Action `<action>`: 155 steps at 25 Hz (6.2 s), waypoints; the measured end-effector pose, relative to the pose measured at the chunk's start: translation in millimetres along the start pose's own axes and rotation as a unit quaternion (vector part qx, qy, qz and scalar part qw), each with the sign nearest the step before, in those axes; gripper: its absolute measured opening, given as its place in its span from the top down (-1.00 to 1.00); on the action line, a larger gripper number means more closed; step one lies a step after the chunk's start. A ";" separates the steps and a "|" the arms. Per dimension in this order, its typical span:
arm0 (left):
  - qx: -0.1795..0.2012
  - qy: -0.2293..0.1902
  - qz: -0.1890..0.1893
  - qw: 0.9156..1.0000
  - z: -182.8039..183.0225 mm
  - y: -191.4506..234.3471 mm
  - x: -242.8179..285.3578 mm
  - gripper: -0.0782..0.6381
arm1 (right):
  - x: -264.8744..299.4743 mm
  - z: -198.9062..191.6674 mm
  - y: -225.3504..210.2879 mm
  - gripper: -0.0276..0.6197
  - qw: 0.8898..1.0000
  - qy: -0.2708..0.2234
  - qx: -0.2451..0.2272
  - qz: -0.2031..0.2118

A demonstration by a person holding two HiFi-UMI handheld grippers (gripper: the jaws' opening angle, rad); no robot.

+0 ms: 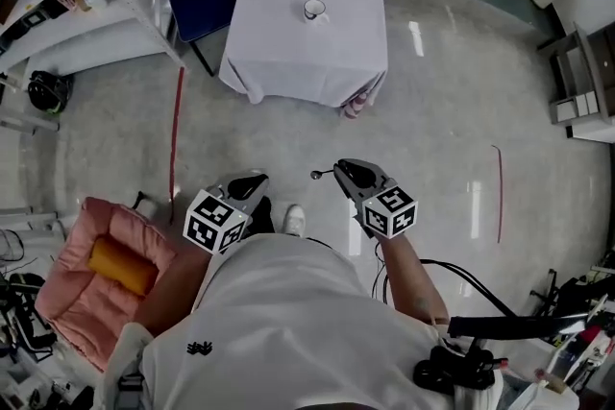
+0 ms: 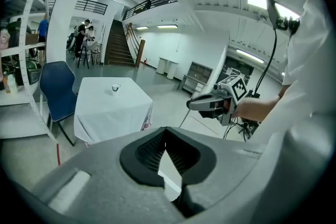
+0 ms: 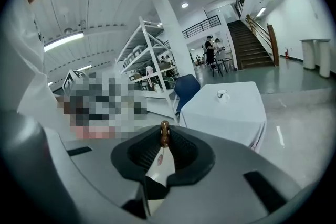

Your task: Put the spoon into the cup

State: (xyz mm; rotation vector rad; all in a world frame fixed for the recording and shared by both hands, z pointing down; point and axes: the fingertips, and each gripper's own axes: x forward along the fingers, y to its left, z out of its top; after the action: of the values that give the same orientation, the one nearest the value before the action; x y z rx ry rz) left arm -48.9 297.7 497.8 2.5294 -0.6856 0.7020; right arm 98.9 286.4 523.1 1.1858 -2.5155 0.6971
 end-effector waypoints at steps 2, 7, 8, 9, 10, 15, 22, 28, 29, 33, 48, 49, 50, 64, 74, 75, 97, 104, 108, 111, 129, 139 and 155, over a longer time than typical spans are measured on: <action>0.000 0.003 0.000 1.000 5.7 19.2 11.5 0.75 | 13.5 9.4 -17.7 0.75 1.000 -0.002 -0.001 -0.004; -0.001 -0.005 -0.014 1.000 37.4 83.1 44.3 0.75 | 54.9 47.9 -64.1 0.75 0.999 -0.006 -0.005 -0.034; 0.001 -0.008 -0.019 1.000 50.4 96.5 49.3 0.75 | 63.1 60.4 -73.4 0.75 0.999 -0.007 -0.003 -0.043; 0.005 -0.011 -0.024 1.000 65.5 110.2 53.3 0.75 | 72.0 74.7 -82.3 0.75 0.999 -0.007 -0.002 -0.050; 0.011 -0.014 -0.029 0.999 81.5 123.9 56.6 0.75 | 81.4 90.1 -91.1 0.75 0.998 -0.008 -0.004 -0.056; 0.034 -0.030 -0.046 0.998 141.5 184.9 69.8 0.75 | 132.2 157.2 -137.8 0.75 0.997 -0.011 -0.025 -0.077; 0.006 -0.010 -0.029 1.000 151.4 267.9 80.3 0.75 | 203.3 213.6 -195.4 0.75 0.995 -0.024 -0.035 -0.087; -0.023 -0.016 0.017 0.999 184.1 307.4 112.7 0.75 | 241.4 251.8 -279.4 0.75 0.996 -0.014 -0.054 -0.072; -0.031 -0.022 0.028 0.999 194.7 316.0 116.9 0.75 | 251.4 259.5 -292.6 0.75 0.996 -0.011 -0.058 -0.066; -0.054 -0.039 0.071 0.995 229.5 344.8 139.3 0.75 | 290.2 284.9 -345.5 0.75 0.996 0.003 -0.078 -0.037; -0.121 -0.026 0.182 0.976 298.4 387.7 225.1 0.75 | 418.7 268.8 -480.1 0.75 0.988 0.087 -0.087 0.090; -0.125 -0.026 0.186 0.974 299.3 388.5 229.1 0.75 | 424.5 263.8 -485.8 0.75 0.988 0.093 -0.086 0.094; -0.129 -0.026 0.190 0.973 299.5 388.8 232.3 0.75 | 429.8 258.2 -490.3 0.75 0.987 0.098 -0.084 0.097; -0.148 0.002 0.230 0.962 306.3 408.9 236.9 0.75 | 483.7 208.5 -493.8 0.75 0.976 0.140 -0.080 0.146; -0.153 0.002 0.233 0.960 301.0 415.2 233.1 0.75 | 492.1 198.9 -485.8 0.74 0.972 0.146 -0.103 0.151; -0.152 0.002 0.233 0.961 300.7 416.2 232.8 0.75 | 494.0 199.3 -486.0 0.74 0.972 0.146 -0.105 0.149; -0.103 -0.027 0.184 0.977 296.2 408.7 203.9 0.75 | 466.2 224.7 -484.8 0.33 0.988 0.108 -0.093 0.063; -0.083 -0.037 0.144 0.985 292.0 391.9 195.5 0.75 | 419.8 243.6 -472.6 0.38 0.993 0.076 -0.085 0.012; -0.067 -0.047 0.122 0.989 284.1 384.6 182.5 0.75 | 388.6 245.9 -446.8 0.59 0.995 0.063 -0.072 -0.018; -0.060 -0.055 0.108 0.991 274.3 377.8 168.7 0.75 | 365.4 234.7 -417.9 0.82 0.996 0.059 -0.052 -0.030; -0.051 -0.048 0.058 0.996 186.0 358.2 82.4 0.75 | 313.1 175.0 -203.8 0.89 0.997 0.062 -0.031 0.017; -0.047 -0.050 0.035 0.997 154.5 339.3 59.0 0.75 | 301.8 155.0 -134.4 0.89 0.996 0.071 -0.050 0.031; -0.038 -0.048 0.027 0.998 134.3 326.3 29.4 0.75 | 297.6 156.9 -82.2 0.89 0.994 0.071 -0.075 0.044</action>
State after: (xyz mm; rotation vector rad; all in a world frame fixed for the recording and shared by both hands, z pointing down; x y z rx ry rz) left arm -161.0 -38.2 495.1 2.4958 -0.7998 0.5633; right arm -30.0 -34.2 544.9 0.9459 -2.4637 0.5795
